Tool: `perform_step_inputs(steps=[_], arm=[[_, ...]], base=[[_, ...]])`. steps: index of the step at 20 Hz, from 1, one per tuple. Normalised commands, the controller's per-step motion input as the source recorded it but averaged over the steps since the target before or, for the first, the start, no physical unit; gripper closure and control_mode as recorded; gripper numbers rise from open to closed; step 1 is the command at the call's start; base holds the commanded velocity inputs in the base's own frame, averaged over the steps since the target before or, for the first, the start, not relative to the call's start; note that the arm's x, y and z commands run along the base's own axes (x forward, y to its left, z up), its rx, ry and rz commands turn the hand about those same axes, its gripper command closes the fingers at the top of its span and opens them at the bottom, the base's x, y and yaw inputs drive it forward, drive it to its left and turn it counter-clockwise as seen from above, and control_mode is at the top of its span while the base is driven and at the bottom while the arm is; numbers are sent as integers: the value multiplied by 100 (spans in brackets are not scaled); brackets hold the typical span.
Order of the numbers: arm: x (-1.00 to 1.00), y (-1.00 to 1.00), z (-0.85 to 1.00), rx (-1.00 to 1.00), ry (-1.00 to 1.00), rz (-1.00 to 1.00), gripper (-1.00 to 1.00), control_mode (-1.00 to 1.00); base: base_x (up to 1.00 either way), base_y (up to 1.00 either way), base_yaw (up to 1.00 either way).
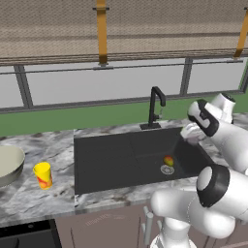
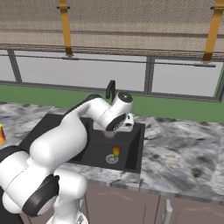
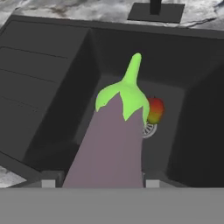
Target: Remove the mango and eggplant from the sink. Then move the bowl and cup from the counter to the sink for washing.
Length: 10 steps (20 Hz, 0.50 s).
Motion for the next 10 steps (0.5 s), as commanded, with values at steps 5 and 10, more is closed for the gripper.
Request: perform_step_inputs(steps=[5,10], arm=[[-6,-37,17,-20,0,0,100,-100],[-7,-45,13,-13,0,0,100,-100]], base=[[0,0,0],[0,0,0]])
